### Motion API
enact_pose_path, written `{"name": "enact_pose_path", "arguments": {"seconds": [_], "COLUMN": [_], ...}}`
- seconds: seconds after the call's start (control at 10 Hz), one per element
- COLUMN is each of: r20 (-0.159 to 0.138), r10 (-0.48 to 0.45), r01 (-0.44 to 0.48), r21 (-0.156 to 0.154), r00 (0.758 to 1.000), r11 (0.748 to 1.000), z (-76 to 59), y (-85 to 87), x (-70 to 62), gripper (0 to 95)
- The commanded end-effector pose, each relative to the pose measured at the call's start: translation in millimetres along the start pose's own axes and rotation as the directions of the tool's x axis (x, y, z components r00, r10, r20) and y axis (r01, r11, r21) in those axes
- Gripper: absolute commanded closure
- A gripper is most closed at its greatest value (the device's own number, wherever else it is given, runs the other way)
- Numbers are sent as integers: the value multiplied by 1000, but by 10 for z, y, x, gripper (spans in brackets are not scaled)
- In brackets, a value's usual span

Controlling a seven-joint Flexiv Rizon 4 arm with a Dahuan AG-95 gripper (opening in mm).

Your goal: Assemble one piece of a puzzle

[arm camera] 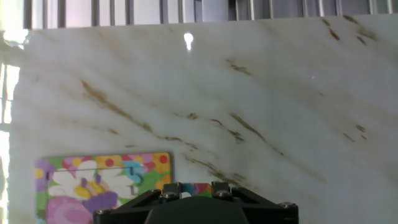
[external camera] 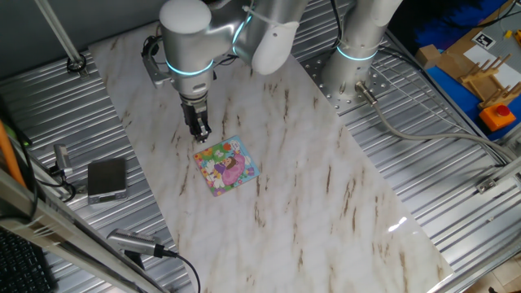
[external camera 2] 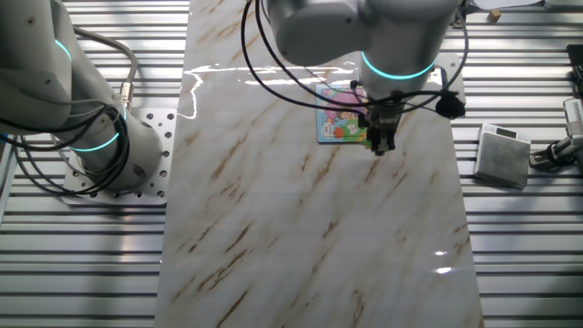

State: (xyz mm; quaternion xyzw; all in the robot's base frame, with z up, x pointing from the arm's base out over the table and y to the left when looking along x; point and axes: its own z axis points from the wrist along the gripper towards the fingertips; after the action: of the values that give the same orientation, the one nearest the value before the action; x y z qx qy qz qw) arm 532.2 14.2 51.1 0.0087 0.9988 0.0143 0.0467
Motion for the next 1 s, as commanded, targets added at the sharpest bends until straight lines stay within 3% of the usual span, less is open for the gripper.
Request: {"name": "enact_pose_path", "arguments": {"seconds": [0.1,1.0], "r20": [-2,-13], "r10": [1,-33], "r01": [-1,33], "r21": [3,4], "r00": [1000,999], "r11": [1000,999], "z": [-3,-10], "y": [28,108], "x": [-10,-78], "gripper": [950,950]}}
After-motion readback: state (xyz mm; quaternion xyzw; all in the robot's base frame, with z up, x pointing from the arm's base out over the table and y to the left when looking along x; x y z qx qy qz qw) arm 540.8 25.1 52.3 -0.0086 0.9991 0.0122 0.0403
